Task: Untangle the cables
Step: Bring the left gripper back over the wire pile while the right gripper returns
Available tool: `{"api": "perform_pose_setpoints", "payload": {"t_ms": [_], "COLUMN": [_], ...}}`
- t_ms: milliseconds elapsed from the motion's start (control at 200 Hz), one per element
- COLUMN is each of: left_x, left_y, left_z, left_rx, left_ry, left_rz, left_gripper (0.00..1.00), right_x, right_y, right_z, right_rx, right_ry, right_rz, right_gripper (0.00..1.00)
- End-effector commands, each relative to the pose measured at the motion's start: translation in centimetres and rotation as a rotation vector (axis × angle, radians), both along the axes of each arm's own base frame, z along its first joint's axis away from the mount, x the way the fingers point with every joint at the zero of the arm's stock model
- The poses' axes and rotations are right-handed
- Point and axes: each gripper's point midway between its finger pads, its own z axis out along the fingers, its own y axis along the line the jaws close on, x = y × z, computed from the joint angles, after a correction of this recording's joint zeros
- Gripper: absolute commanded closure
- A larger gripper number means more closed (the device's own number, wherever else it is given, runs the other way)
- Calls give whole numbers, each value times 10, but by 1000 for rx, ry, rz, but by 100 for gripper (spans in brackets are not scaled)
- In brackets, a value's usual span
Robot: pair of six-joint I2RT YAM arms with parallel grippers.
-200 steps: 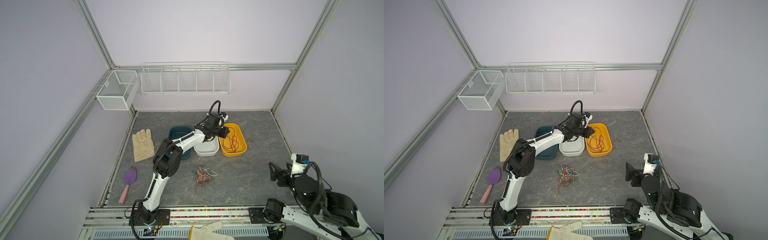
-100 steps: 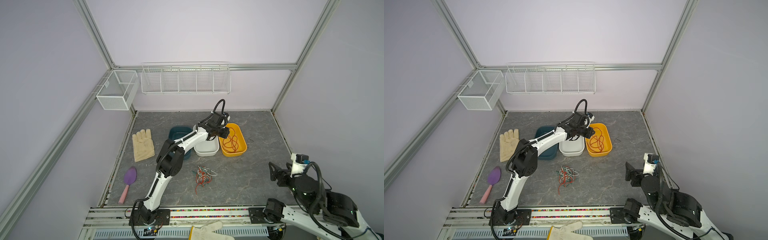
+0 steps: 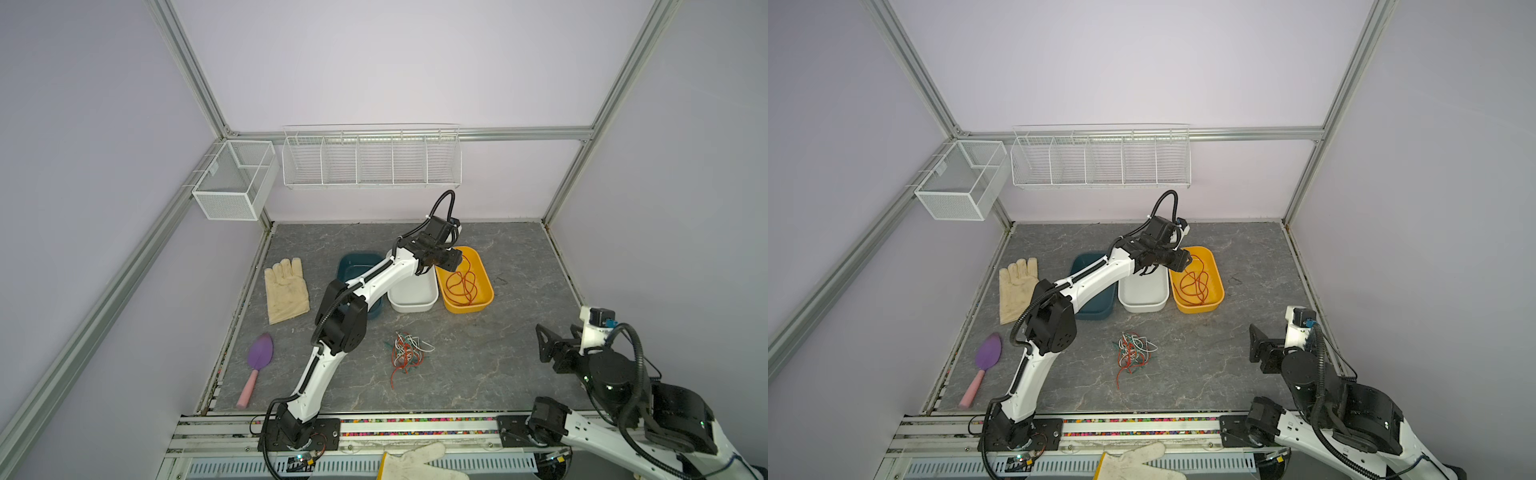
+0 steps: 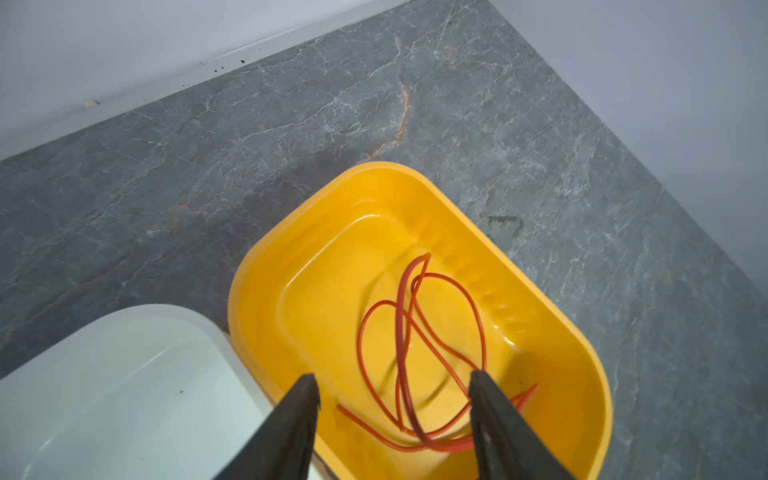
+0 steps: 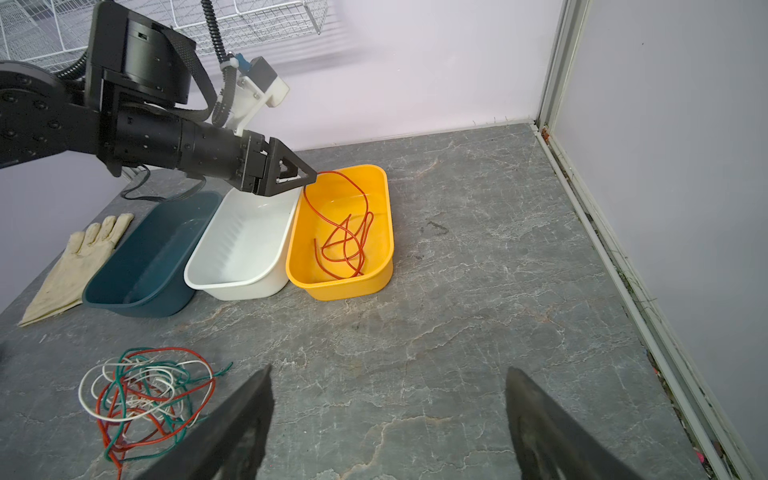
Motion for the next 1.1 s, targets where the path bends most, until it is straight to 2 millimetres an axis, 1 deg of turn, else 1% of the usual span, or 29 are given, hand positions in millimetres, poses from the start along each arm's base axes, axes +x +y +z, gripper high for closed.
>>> {"api": "perform_pose_setpoints", "payload": {"t_ms": [0, 105, 155, 270, 300, 470, 575, 610, 655, 685, 710, 735, 795, 860, 870, 885, 985, 1094], "left_x": [1, 3, 4, 3, 1, -14, -28, -33, -40, -46, -50, -56, -70, -85, -88, -92, -118, -145], "left_y": [9, 20, 27, 45, 50, 75, 91, 98, 107, 112, 117, 122, 131, 145, 147, 150, 170, 196], "left_z": [20, 29, 32, 42, 46, 63, 73, 78, 78, 80, 76, 79, 72, 63, 62, 59, 48, 36], "left_rx": [47, 93, 116, 151, 153, 122, 80, 67, 53, 38, 30, 11, -13, -28, -31, -32, -53, -127], "left_ry": [-60, -110, -127, -159, -166, -191, -194, -193, -180, -169, -153, -146, -112, -53, -44, -25, 53, 99], "left_rz": [1, 15, 22, 72, 87, 140, 171, 190, 214, 225, 239, 247, 251, 291, 295, 298, 328, 387], "left_gripper": [30, 15, 9, 3, 0, 1, 1, 1, 1, 1, 1, 1, 1, 0, 0, 0, 2, 3], "right_x": [3, 3, 3, 4, 4, 6, 7, 8, 9, 9, 9, 8, 6, 7, 7, 6, 1, -5], "right_y": [5, 6, 7, 11, 12, 22, 39, 42, 46, 53, 60, 68, 87, 112, 115, 120, 157, 193], "right_z": [-2, -3, -4, -4, -5, -7, -10, -12, -13, -15, -16, -18, -27, -26, -35, -40, -53, -65], "right_rx": [-19, -22, -25, -30, -33, -59, -92, -106, -120, -127, -130, -126, -119, -57, -66, -60, 15, 107], "right_ry": [2, 6, 10, 12, 13, 30, 54, 65, 81, 95, 108, 121, 166, 194, 213, 232, 323, 397], "right_rz": [4, 5, 10, 24, 29, 59, 129, 133, 142, 166, 194, 224, 292, 347, 352, 362, 451, 536], "right_gripper": [12, 12, 12, 12, 12, 12, 12, 12, 12, 12, 12, 12, 12, 12, 12, 12, 12, 11]}}
